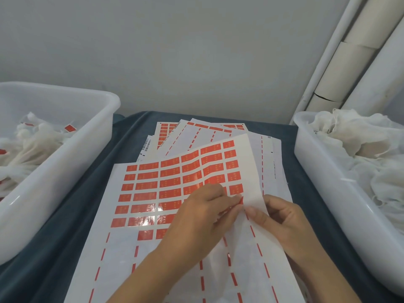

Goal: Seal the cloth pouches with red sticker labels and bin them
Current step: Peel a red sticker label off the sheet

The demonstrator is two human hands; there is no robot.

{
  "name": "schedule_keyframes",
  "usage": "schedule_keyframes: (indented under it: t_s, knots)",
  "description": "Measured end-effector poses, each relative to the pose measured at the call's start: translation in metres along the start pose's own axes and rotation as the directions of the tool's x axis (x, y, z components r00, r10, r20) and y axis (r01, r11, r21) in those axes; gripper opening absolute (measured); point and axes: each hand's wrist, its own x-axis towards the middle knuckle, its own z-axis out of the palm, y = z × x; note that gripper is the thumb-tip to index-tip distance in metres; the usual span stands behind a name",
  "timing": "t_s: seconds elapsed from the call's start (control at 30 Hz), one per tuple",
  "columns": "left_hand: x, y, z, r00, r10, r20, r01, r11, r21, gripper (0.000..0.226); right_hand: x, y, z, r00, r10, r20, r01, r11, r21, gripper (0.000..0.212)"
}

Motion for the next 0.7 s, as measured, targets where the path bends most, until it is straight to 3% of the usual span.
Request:
schedule_keyframes:
  t_s: [0.2, 0.33, 0.5, 0.6, 0.7]
  knots:
    - [0.002, -0.003, -0.003, 0.998, -0.051, -0.046, 0.047, 0.995, -0.087, 0.039, -0.001, -0.002, 0.001, 1.000, 0.023, 0.002, -0.023, 0.999, 0.037, 0.031]
    - [0.002, 0.000, -0.001, 0.995, -0.059, -0.080, 0.055, 0.997, -0.049, 0.040, -0.001, -0.003, 0.001, 1.000, 0.017, 0.001, -0.017, 1.000, 0.026, 0.029]
    - [0.004, -0.001, 0.001, 0.969, -0.229, -0.093, 0.206, 0.957, -0.204, 0.009, -0.001, -0.002, 0.002, 0.999, 0.046, -0.008, -0.046, 0.998, 0.044, 0.032]
    - [0.006, -0.004, 0.000, 0.929, -0.356, -0.103, 0.314, 0.904, -0.290, 0.024, 0.001, 0.001, -0.001, 0.996, 0.087, -0.021, -0.085, 0.995, 0.057, 0.032]
    - [0.011, -0.006, -0.011, 0.841, -0.515, -0.166, 0.398, 0.798, -0.453, 0.015, 0.002, 0.003, -0.004, 0.983, 0.177, -0.058, -0.172, 0.982, 0.076, 0.032]
